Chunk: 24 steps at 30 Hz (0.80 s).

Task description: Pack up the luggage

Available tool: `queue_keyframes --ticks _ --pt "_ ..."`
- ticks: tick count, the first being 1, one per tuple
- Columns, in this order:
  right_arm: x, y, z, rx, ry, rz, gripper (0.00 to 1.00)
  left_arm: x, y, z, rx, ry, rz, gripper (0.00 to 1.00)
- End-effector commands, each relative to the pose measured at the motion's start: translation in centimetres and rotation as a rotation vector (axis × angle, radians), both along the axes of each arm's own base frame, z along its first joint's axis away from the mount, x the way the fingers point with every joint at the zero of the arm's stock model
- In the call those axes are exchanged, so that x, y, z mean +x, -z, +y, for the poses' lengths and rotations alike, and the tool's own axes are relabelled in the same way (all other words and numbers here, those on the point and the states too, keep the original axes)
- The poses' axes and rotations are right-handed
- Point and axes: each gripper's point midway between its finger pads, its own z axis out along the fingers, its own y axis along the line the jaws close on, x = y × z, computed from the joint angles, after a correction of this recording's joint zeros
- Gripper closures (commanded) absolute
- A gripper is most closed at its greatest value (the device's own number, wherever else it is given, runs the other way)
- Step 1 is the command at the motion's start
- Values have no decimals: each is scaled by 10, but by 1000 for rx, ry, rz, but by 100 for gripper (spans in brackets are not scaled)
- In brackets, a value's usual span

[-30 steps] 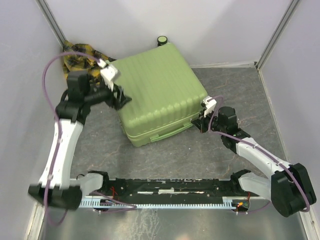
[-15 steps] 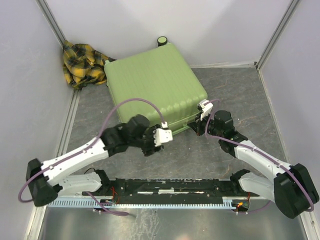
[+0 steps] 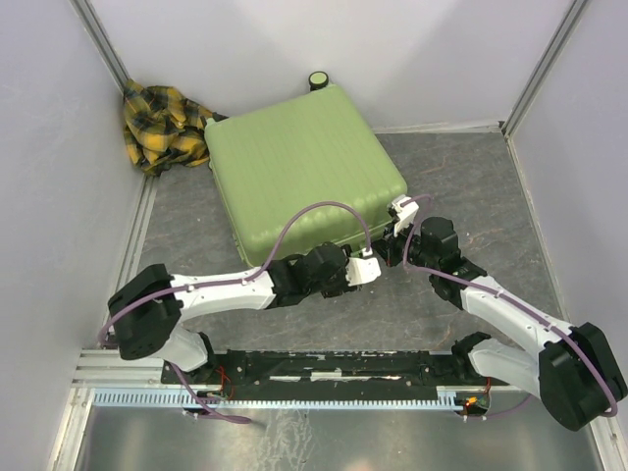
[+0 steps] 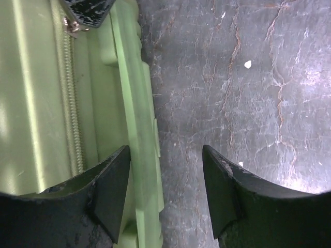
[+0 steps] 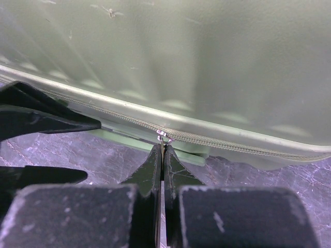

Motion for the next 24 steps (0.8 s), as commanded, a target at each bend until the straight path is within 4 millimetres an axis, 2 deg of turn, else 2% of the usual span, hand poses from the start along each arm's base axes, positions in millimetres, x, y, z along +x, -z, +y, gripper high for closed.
queue_keyframes --ticks 1,4,8,9,12,13,16,24 --pt "-7 -5 3 19 -19 21 98 17 16 1 -9 -106 -52 38" --pt "-7 -6 -1 8 -9 17 98 12 40 18 66 -119 -26 46" --pt "-7 -4 -8 -12 5 5 98 1 55 43 132 -114 -7 54" --pt "-7 -4 -10 -17 6 0 98 -3 60 49 152 -105 4 60" --pt "-10 -4 -16 -46 5 -16 98 -13 65 64 188 -68 13 91" --pt "-10 -5 -20 -61 6 -24 98 -16 66 68 197 -49 16 96" --pt "-13 -3 -34 -113 18 -43 98 -23 65 81 215 -6 24 97" --pt "-15 -6 -87 -180 71 -40 99 -31 68 117 251 95 74 97"
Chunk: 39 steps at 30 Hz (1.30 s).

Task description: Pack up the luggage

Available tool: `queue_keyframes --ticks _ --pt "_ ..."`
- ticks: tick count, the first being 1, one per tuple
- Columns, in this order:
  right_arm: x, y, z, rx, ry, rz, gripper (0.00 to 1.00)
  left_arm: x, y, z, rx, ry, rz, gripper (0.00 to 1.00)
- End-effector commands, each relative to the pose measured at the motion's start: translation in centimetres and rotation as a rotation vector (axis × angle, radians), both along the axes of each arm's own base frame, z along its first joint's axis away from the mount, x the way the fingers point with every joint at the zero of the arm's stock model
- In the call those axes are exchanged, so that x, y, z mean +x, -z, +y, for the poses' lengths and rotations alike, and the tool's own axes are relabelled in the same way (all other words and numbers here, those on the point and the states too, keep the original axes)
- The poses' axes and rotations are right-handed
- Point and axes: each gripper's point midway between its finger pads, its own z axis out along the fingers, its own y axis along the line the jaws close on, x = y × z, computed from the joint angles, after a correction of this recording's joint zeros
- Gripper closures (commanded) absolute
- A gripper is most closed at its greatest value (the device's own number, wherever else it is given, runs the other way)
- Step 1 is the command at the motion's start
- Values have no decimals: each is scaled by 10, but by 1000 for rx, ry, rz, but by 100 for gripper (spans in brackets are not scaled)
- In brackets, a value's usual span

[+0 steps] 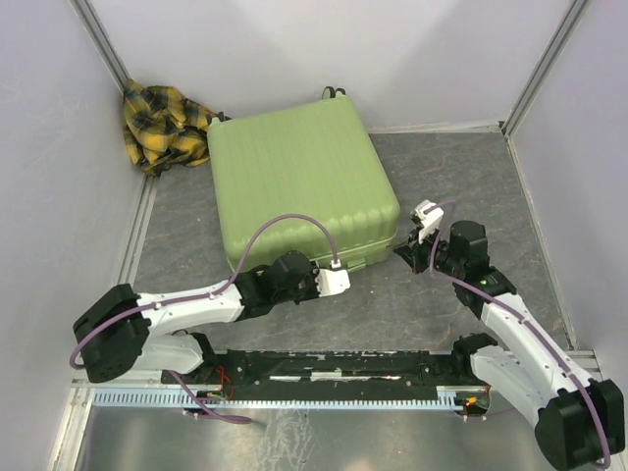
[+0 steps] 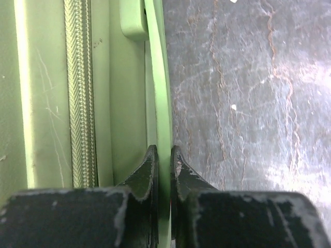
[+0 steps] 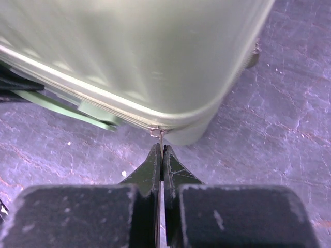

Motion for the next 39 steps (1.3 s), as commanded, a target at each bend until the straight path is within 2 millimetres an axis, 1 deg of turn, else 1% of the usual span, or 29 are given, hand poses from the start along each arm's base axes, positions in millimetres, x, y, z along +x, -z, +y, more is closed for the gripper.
queue_keyframes --ticks 1,4,6,9,13,15,20,24,27,29,30,34,35,36,37,38,39 --pt "0 0 -35 -89 40 -21 98 -24 46 67 278 95 79 97" --pt "0 -2 -46 -100 45 -19 98 -35 53 76 318 179 101 97" --pt "6 -5 -52 -96 58 -24 98 -42 58 82 342 231 115 97" --pt "23 -8 -64 -80 93 -25 98 -53 65 89 374 305 138 97" --pt "53 -21 -72 -43 124 -52 98 -63 73 97 415 380 171 97" --pt "67 -27 -73 -29 128 -70 98 -65 75 99 429 401 183 97" --pt "102 -33 -70 28 138 -79 98 -69 80 102 449 458 201 97" --pt "135 -41 -68 93 166 -83 98 -69 81 102 458 486 213 97" --pt "153 -46 -61 142 152 -74 98 -66 81 101 456 486 227 97" --pt "153 -48 -56 152 119 -65 98 -61 76 97 437 473 239 97" --pt "150 -46 -55 147 105 -57 98 -58 72 93 421 459 244 97" --pt "125 -34 -50 119 46 -11 98 -42 39 66 320 398 219 96" --pt "119 -32 -49 119 34 5 98 -36 28 59 292 367 202 86" --pt "113 -30 -48 118 24 18 94 -32 18 51 273 349 183 73" --pt "106 -27 -47 115 18 36 87 -28 2 42 239 320 162 60" --pt "102 -26 -48 109 17 42 79 -25 -10 37 216 297 142 49" --pt "99 -26 -48 100 17 46 68 -24 -25 31 185 288 112 41"
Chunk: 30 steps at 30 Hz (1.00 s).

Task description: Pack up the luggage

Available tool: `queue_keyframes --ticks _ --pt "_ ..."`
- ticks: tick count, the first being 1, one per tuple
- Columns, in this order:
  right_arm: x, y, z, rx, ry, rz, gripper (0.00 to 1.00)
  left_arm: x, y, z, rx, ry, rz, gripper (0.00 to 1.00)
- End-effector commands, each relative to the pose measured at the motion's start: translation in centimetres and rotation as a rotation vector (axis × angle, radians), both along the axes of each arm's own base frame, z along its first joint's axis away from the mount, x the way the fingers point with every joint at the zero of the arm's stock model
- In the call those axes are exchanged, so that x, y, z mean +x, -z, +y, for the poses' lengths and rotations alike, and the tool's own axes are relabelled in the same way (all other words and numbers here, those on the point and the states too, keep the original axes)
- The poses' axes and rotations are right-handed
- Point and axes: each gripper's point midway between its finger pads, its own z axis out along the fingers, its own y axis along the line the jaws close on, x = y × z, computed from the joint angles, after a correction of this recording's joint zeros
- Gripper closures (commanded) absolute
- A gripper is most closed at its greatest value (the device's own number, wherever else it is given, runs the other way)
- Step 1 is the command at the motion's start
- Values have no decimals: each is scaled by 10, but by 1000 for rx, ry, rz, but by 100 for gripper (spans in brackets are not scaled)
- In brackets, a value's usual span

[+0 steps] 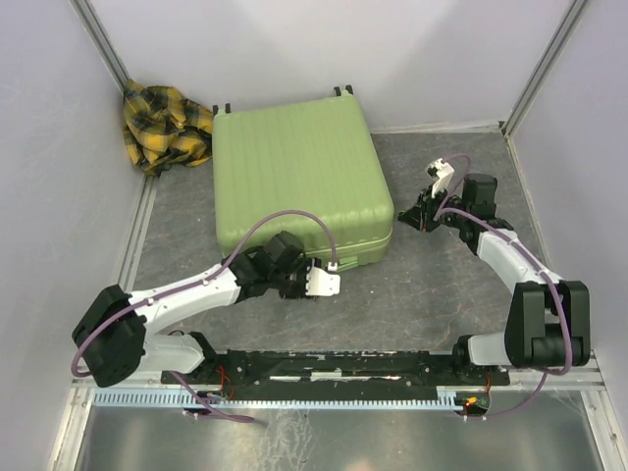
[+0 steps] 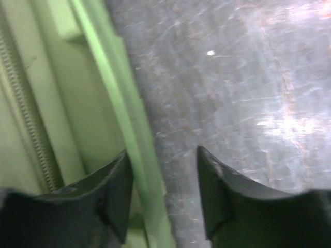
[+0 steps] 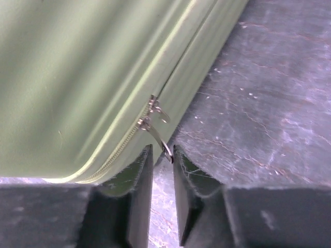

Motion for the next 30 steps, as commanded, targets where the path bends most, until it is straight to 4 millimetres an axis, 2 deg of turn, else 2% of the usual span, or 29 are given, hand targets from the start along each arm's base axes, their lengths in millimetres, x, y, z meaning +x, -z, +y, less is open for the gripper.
queue_keyframes --ticks 1,4,6,9,12,15,18,22,26,30 --pt "8 -30 -23 -83 63 -146 58 -22 -36 0 10 -7 15 32" --pt "0 -28 -28 -116 75 -126 33 -27 -79 -11 -86 -1 -83 20" --pt "-5 -27 -31 -141 79 -118 25 -31 -107 -16 -156 -3 -138 17" --pt "-5 -29 -38 -174 113 -102 19 -28 -145 -14 -243 -64 -174 16" --pt "6 -35 -43 -179 149 -89 14 -14 -178 -7 -296 -173 -195 15" --pt "27 -45 -43 -153 178 -68 3 18 -208 8 -368 -350 -126 15" --pt "55 -60 -43 -127 209 -57 1 75 -239 46 -466 -614 -67 15" --pt "90 -65 -47 -128 245 -10 1 140 -256 104 -578 -910 7 15" --pt "124 -64 -46 -129 259 41 1 189 -253 172 -725 -1142 151 17" --pt "148 -59 -37 -160 264 48 1 221 -242 221 -811 -1263 184 18"
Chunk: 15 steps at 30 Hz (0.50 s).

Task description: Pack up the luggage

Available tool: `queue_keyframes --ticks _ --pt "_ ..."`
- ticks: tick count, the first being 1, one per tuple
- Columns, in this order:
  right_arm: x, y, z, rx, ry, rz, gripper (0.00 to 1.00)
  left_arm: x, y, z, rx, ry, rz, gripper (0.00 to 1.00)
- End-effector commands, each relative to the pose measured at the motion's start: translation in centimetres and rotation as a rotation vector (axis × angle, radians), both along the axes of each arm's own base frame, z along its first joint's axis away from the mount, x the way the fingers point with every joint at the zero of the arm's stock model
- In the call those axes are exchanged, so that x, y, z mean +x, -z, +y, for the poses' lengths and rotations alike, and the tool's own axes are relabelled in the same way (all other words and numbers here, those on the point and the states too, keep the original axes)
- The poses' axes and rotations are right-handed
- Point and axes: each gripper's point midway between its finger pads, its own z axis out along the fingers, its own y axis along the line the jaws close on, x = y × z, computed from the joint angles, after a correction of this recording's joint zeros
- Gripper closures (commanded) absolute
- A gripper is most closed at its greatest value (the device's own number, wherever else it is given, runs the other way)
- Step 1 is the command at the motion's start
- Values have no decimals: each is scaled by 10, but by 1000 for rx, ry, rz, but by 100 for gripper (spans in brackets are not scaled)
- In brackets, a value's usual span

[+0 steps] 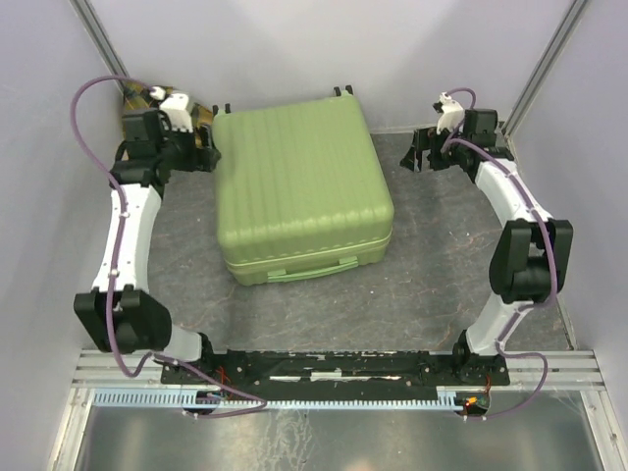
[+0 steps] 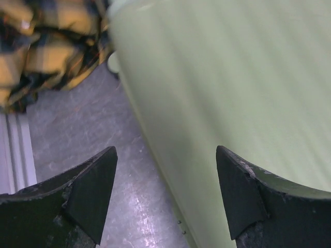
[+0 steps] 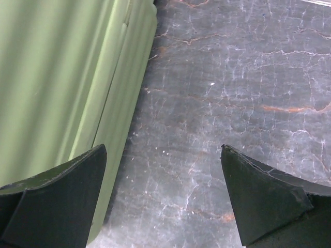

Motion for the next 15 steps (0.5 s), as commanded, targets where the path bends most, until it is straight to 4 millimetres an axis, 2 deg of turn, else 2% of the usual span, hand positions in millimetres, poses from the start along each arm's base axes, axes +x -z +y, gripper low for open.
queue_keyframes --ticks 1,3,5,7,11,12,13,15 --pt "21 -4 12 -32 21 14 1 21 -11 27 -229 -88 -1 18" --pt "25 7 20 -48 6 33 1 34 3 53 -232 -167 14 19" --pt "24 14 29 -65 -11 39 1 45 25 75 -236 -223 57 20" --pt "17 20 39 -78 -45 42 1 55 50 78 -218 -192 110 21" --pt "-4 33 54 -91 -116 48 1 70 88 46 -225 3 184 22" --pt "-9 34 55 -89 -128 47 1 72 96 33 -237 49 203 22" --pt "-16 39 55 -87 -135 56 1 71 98 13 -252 111 213 22" --pt "-27 37 56 -83 -153 39 1 62 102 -24 -254 221 229 22"
